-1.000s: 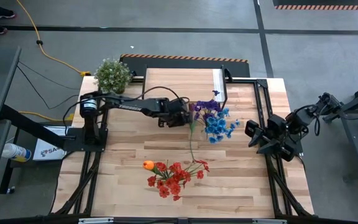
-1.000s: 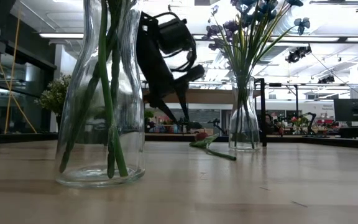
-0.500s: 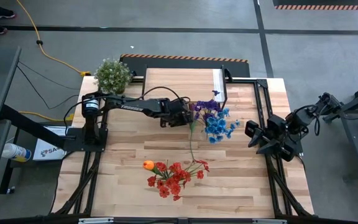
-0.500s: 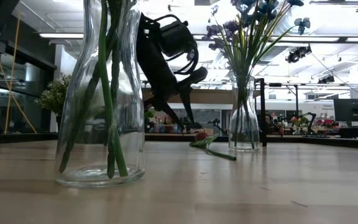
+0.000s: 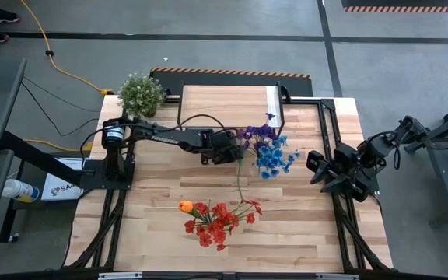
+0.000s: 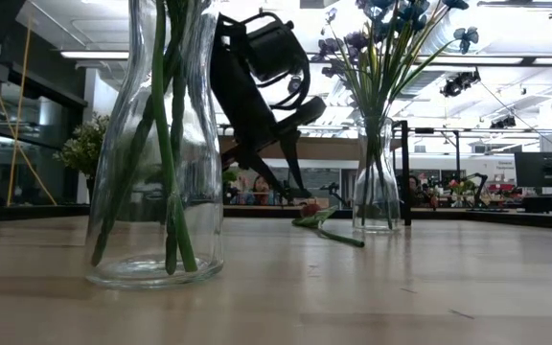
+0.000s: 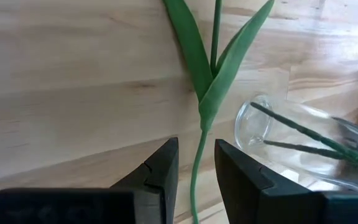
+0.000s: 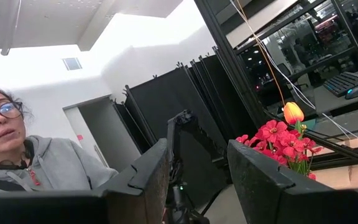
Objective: Pick and place flowers into a vace then onto a shelf
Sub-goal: Put the red flower into the top transparent vase
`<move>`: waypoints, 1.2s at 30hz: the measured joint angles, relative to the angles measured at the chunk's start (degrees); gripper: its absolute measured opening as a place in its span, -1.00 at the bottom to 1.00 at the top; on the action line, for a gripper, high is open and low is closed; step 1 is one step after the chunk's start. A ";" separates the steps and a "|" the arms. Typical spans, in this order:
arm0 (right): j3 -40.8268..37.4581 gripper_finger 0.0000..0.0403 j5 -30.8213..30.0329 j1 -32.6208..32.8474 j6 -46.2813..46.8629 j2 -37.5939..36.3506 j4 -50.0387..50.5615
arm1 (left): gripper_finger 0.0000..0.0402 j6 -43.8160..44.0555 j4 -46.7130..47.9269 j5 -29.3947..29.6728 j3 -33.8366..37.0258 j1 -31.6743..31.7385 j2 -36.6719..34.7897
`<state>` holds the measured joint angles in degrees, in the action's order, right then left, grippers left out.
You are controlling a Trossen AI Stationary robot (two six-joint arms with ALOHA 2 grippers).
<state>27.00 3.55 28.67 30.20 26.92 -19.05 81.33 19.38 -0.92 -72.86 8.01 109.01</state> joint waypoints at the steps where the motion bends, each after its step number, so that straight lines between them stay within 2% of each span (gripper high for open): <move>1: 0.00 -0.24 0.00 0.00 0.00 0.00 0.00 | -0.31 0.19 -0.01 0.01 0.00 -0.27 0.00; 27: 0.00 -0.24 -0.11 0.00 -0.12 0.00 0.04 | -0.31 2.30 -2.87 4.66 -0.12 -3.42 0.84; 36: 0.00 -0.24 -0.11 0.00 0.78 0.02 0.24 | -0.31 4.49 -7.96 1.33 -0.09 -4.04 5.81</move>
<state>27.00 3.44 28.67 30.98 26.94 -18.81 85.82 11.42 0.42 -72.95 3.97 114.82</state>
